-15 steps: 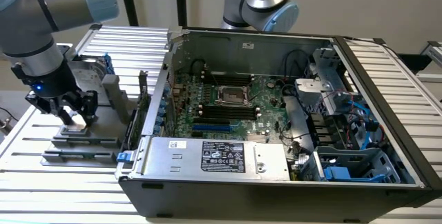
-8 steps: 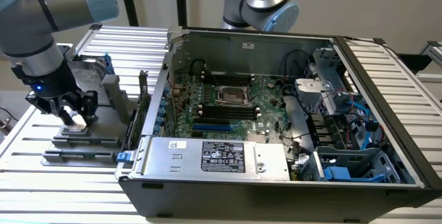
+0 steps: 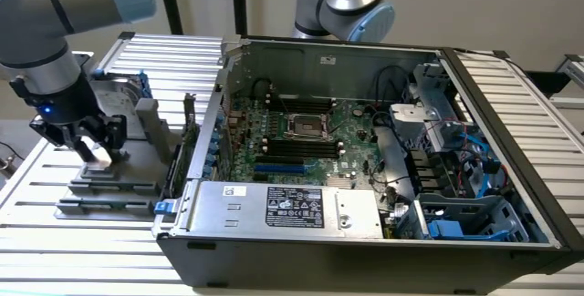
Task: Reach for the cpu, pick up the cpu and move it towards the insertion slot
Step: 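Pick up the cpu and move it towards the insertion slot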
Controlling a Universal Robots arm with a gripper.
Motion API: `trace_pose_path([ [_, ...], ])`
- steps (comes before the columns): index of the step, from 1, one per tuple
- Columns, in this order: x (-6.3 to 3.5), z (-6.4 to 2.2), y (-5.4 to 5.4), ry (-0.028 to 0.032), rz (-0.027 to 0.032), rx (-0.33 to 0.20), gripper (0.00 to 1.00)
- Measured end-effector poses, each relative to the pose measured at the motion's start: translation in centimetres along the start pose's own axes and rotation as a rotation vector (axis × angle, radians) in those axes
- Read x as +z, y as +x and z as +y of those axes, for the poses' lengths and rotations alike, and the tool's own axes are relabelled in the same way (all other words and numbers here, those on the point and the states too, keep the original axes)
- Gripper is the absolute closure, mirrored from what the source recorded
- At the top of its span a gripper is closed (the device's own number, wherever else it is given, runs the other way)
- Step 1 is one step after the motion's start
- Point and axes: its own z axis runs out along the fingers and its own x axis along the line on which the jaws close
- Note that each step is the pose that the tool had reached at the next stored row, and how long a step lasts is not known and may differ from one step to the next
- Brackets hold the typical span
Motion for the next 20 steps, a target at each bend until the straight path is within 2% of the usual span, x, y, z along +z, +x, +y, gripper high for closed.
trace_pose_path([
  [3,-1.0,0.0,0.0,-0.0001,0.0034,0.0,0.46],
  [8,-3.23,-0.02,-0.2,-0.0001,0.0097,0.0,0.46],
  [14,-5.97,-0.03,-0.6,-0.0003,0.0136,0.0,0.46],
  [20,-8.7,-0.06,-1.6,-0.0003,0.0163,0.0,0.46],
])
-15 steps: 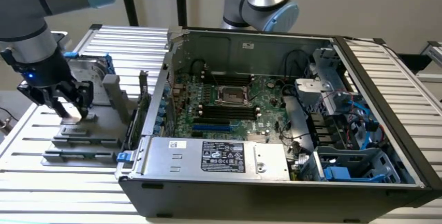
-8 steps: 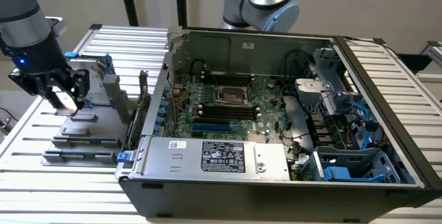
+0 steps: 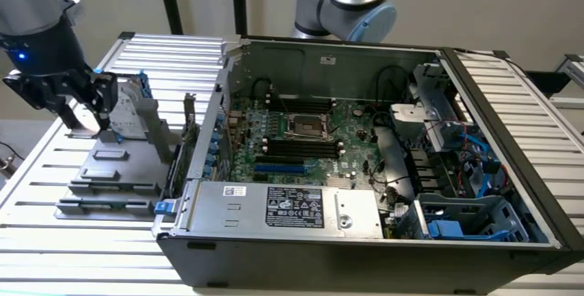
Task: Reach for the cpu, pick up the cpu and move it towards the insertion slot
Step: 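Pick up the cpu and move it towards the insertion slot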
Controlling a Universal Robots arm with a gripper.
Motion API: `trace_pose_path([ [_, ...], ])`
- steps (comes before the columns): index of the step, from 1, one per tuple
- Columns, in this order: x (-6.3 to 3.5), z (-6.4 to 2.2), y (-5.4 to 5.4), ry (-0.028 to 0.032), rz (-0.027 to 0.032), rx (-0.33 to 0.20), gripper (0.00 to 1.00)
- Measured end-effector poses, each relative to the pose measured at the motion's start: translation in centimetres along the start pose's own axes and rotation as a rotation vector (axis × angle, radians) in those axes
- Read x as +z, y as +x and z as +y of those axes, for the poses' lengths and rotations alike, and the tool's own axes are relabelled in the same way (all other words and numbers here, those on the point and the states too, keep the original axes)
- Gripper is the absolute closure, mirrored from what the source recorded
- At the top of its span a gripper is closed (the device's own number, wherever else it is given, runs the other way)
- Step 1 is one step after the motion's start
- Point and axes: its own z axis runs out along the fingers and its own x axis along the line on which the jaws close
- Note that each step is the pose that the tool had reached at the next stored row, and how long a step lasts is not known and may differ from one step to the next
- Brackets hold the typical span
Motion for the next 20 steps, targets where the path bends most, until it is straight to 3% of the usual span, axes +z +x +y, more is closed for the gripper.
trace_pose_path([
  [7,-3.24,-0.06,-2.2,-0.0021,0.0028,-0.002,0.46],
  [20,-9.15,-0.21,-7.7,-0.0184,0.0111,-0.01,0.46],
])
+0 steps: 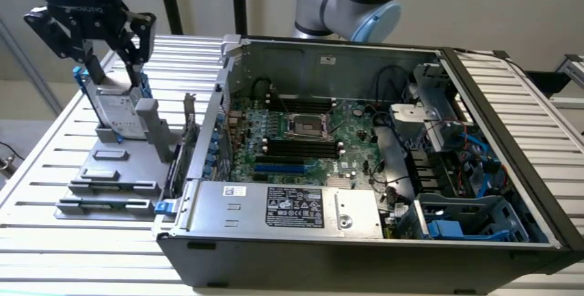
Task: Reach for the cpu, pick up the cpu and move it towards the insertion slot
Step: 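Pick up the cpu and move it towards the insertion slot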
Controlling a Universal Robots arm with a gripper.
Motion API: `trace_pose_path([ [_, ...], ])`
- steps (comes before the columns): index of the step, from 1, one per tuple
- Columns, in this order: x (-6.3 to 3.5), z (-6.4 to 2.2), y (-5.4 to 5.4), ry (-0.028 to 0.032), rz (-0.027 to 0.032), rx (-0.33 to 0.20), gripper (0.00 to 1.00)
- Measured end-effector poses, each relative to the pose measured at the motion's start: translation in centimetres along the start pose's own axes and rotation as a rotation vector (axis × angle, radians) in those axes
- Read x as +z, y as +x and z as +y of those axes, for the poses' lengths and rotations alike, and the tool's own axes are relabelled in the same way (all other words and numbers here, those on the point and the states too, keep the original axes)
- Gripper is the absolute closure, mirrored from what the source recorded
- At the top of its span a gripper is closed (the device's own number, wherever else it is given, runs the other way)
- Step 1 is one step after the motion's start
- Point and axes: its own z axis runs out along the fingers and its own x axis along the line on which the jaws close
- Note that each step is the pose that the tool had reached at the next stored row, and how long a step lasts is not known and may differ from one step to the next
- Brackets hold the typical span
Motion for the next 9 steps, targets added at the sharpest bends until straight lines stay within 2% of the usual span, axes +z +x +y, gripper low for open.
trace_pose_path([
  [4,-1.21,-0.04,-1.8,-0.0051,0.0012,-0.003,0.46],
  [6,-1.49,-0.07,-2.7,-0.0073,0.0012,-0.004,0.46],
  [9,-1.63,-0.11,-4.0,-0.0136,0.001,-0.005,0.46],
])
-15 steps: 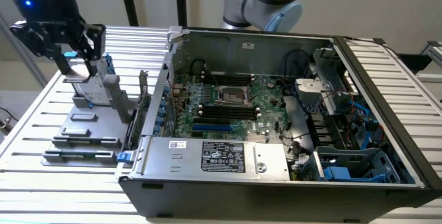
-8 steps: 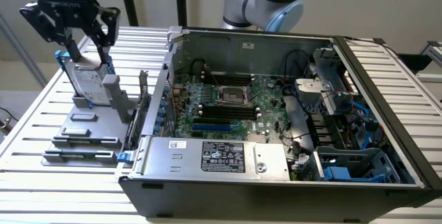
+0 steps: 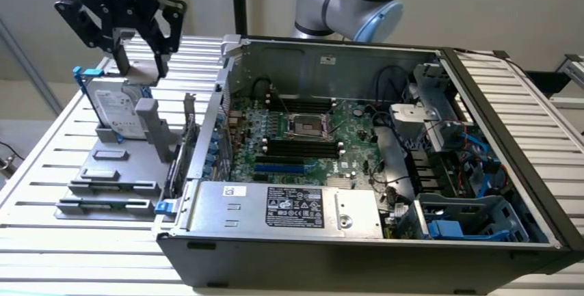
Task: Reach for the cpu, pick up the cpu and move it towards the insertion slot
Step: 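Pick up the cpu and move it towards the insertion slot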
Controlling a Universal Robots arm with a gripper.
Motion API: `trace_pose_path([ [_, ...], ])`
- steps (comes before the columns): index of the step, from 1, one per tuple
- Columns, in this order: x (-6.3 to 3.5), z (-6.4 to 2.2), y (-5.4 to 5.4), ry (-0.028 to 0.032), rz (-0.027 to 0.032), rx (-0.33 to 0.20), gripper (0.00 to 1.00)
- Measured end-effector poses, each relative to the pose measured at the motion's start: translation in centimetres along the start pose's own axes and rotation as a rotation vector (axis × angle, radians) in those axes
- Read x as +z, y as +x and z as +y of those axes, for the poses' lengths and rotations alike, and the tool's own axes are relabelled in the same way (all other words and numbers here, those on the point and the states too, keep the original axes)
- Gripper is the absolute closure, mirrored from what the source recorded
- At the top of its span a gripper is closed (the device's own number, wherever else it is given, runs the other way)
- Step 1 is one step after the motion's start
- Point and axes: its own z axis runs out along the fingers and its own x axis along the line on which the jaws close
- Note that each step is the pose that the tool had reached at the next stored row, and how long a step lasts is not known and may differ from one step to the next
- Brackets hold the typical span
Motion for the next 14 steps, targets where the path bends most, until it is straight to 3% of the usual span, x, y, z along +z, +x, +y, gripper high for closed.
trace_pose_path([
  [14,-0.27,-0.25,-6.4,-0.0505,-0.0018,-0.003,0.46],
])
